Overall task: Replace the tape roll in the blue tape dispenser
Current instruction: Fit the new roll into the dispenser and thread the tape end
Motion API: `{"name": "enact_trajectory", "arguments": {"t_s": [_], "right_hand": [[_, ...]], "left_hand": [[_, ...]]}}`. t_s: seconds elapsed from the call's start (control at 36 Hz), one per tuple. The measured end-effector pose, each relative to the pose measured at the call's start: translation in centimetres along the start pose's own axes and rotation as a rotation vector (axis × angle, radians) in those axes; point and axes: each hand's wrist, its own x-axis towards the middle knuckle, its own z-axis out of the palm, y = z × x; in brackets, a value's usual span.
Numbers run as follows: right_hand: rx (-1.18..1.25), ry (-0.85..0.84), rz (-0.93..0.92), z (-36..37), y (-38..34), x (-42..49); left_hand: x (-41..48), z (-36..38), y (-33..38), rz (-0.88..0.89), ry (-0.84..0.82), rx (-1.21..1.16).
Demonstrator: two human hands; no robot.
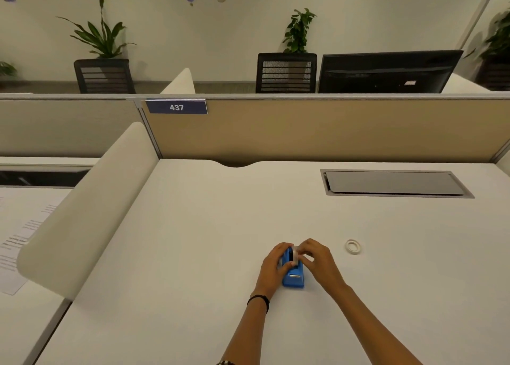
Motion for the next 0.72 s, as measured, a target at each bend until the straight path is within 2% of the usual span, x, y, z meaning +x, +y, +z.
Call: {"name": "enact_trajectory", "arguments": {"t_s": [0.17, 0.39, 0.72], "right_hand": [[-0.050, 0.008, -0.018, 0.4, 0.1, 0.2], [-0.308, -0.080, -0.142, 1.3, 1.1, -0.2], [-0.176, -0.103, -0.079, 0.7, 1.2, 1.0]], "left_hand": [[0.1, 0.1, -0.2, -0.012, 0.000, 0.006], [0.1, 0.2, -0.2, -0.025, 0.000, 0.009], [0.4, 0.3, -0.9, -0.024, -0.008, 0.041]]}}
